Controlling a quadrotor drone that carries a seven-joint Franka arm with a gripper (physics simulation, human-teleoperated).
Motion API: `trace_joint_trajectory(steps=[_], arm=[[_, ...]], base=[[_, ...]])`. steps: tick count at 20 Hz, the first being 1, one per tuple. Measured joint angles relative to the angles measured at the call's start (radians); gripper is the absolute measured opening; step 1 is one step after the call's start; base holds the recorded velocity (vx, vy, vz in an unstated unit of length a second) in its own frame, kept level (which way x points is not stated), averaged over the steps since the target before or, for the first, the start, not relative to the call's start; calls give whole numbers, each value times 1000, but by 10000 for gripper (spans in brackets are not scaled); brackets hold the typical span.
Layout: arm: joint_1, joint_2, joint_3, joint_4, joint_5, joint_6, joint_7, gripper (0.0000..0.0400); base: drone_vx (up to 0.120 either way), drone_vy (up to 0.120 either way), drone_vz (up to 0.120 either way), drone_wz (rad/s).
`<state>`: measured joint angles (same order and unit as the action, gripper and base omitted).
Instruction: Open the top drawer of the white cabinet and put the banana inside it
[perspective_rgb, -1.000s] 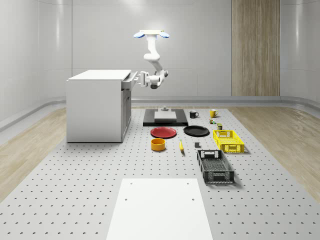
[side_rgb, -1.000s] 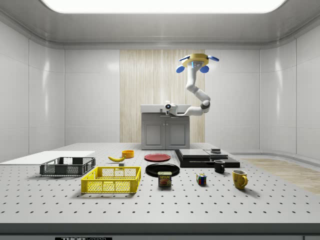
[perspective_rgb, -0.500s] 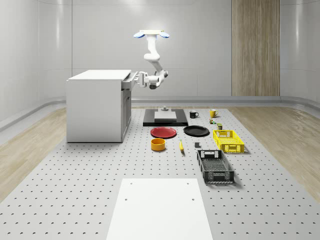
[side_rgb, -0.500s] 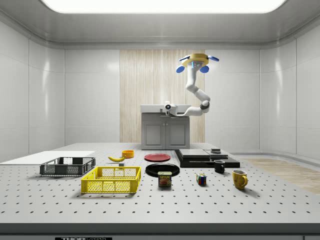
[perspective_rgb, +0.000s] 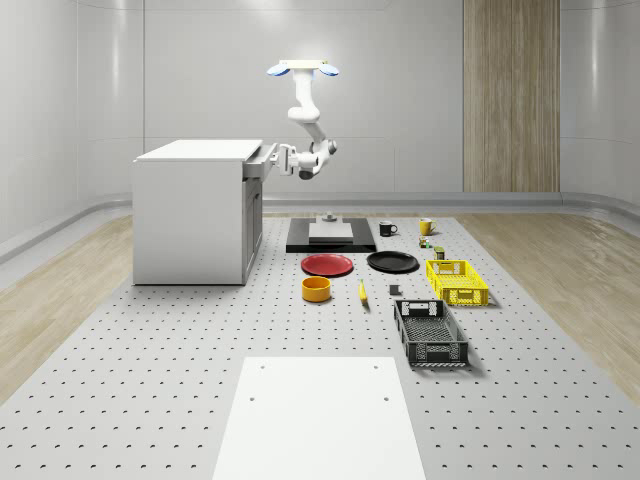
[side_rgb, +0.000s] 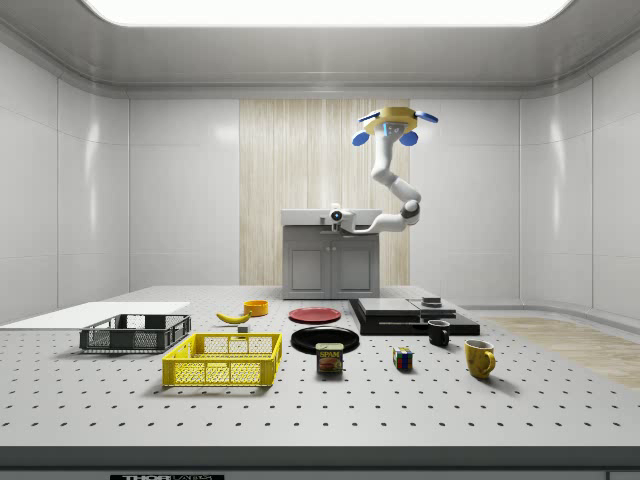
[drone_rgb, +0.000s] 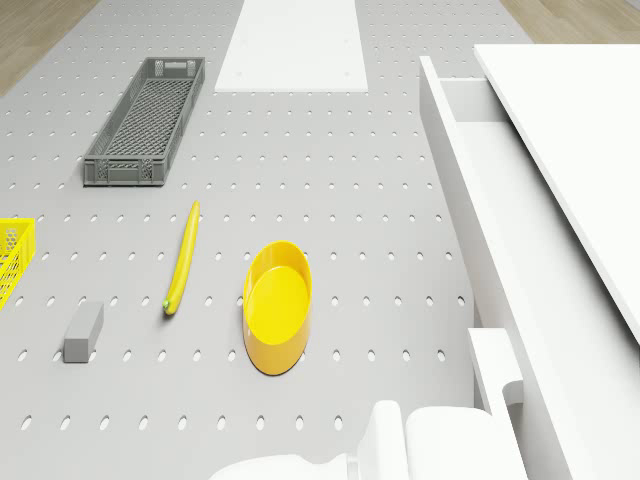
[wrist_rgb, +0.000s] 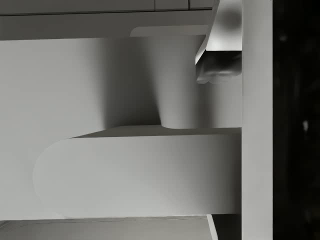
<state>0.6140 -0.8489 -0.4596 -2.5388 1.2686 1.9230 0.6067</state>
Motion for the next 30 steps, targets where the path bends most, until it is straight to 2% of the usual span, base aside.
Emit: trace_joint_trajectory(steps=[1,3,5,7,9,10,11,12,13,14,16,17,18,19,23,24,28,29,30], arm=[[-2,-2,-5,0,-3,-5,1,176],[-7,-8,-19,1,-19,-17,16,173],[-15,2,-41,-8,-23,-35,-45,153],[-24,-7,-55,-3,-39,-53,-25,134],[-29,-16,-70,3,-59,-67,6,139],[-32,-15,-81,0,-66,-75,-21,139],[-36,-13,-90,2,-76,-84,-5,151],[-35,-27,-97,10,-93,-88,31,149],[-33,-30,-112,9,-107,-93,15,151],[-37,-25,-125,8,-111,-104,-4,141],[-42,-33,-145,18,-130,-124,11,127],[-44,-36,-155,23,-141,-133,21,130],[-45,-46,-164,33,-160,-142,65,169],[-40,-63,-176,42,-196,-141,58,194],[-30,-77,-232,61,-244,-172,94,187],[-31,-61,-256,53,-247,-182,28,168],[-30,-70,-303,83,-280,-224,57,128],[-28,-73,-316,91,-292,-233,71,134],[-24,-83,-326,105,-309,-242,113,172]], base=[[0,0,0,0],[0,0,0,0],[0,0,0,0],[0,0,0,0],[0,0,0,0],[0,0,0,0],[0,0,0,0],[0,0,0,0],[0,0,0,0],[0,0,0,0],[0,0,0,0],[0,0,0,0],[0,0,0,0],[0,0,0,0],[0,0,0,0],[0,0,0,0],[0,0,0,0],[0,0,0,0],[0,0,0,0]])
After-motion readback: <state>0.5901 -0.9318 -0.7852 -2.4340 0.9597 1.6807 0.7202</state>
